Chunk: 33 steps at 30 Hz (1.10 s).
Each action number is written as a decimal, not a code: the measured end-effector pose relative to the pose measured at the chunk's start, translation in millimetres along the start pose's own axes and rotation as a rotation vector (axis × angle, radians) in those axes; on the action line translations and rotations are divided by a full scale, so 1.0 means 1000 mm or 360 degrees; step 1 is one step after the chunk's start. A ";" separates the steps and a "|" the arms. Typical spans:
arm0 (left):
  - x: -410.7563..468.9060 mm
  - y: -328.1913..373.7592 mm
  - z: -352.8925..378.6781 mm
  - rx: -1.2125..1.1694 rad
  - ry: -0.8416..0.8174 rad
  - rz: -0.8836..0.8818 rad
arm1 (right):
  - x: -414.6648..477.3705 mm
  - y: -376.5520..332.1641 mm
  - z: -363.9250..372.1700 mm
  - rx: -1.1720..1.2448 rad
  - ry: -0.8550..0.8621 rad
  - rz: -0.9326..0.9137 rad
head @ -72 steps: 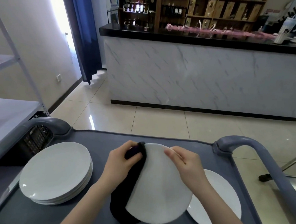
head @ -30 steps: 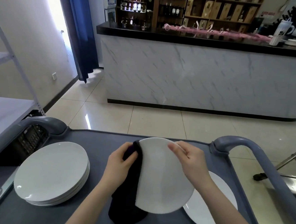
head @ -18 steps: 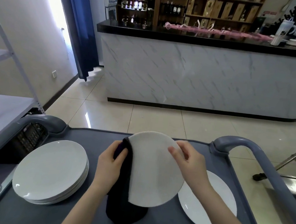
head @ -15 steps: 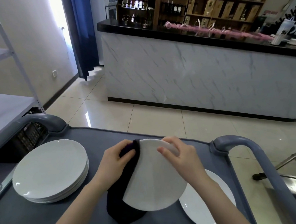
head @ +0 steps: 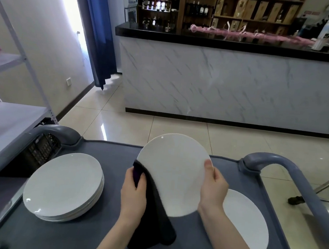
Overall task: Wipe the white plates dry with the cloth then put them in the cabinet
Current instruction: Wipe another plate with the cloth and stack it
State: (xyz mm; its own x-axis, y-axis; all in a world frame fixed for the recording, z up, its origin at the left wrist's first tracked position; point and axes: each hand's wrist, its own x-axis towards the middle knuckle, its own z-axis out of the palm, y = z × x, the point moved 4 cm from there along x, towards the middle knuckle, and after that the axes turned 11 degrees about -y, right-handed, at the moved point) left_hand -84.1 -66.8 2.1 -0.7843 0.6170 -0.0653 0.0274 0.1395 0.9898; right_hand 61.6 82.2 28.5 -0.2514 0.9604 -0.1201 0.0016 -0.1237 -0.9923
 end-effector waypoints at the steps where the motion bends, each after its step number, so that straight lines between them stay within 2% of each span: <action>1: -0.002 -0.001 0.005 -0.0038 0.0033 -0.0027 | -0.003 0.004 0.002 0.0069 0.0077 0.0058; 4: -0.001 0.000 0.011 -0.0090 0.0130 -0.0092 | -0.008 0.012 0.005 0.0115 0.0086 0.0086; 8: 0.010 0.009 -0.003 -0.0022 0.0104 -0.0018 | -0.001 0.001 -0.002 -0.0293 -0.0231 -0.0165; 14: 0.018 0.028 -0.013 0.0283 -0.0309 0.0317 | 0.024 -0.042 0.004 -0.0976 -0.0897 -0.0493; 16: 0.019 0.028 -0.013 0.0312 -0.0352 0.0314 | 0.025 -0.040 0.004 -0.0944 -0.0967 -0.0476; 19: 0.018 0.025 -0.014 0.0193 -0.0309 0.0225 | 0.020 -0.032 -0.001 -0.0711 -0.0837 -0.0443; 23: 0.010 0.014 -0.009 0.0053 -0.0166 0.0061 | 0.014 -0.013 -0.004 -0.0112 -0.0352 -0.0117; 24: 0.008 0.011 -0.006 0.0033 -0.0130 0.0026 | 0.013 -0.008 -0.004 -0.0055 -0.0248 -0.0040; 26: 0.004 0.005 -0.004 -0.0003 -0.0067 -0.0041 | 0.007 -0.003 -0.005 -0.0213 -0.0215 -0.0019; 29: 0.006 -0.003 -0.005 -0.0087 -0.0032 -0.0145 | -0.005 -0.013 -0.007 -0.0692 -0.0442 -0.0373; 33: 0.013 -0.005 -0.012 -0.0181 -0.0017 -0.0243 | -0.028 -0.025 -0.005 -0.1538 -0.0931 -0.1273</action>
State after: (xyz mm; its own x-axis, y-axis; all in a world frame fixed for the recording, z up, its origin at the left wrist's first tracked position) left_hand -102.3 -68.8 -1.8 -0.7673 0.6037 -0.2164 -0.1619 0.1442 0.9762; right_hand 73.3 59.8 56.8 -0.8670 0.4142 0.2772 0.2688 0.8569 -0.4398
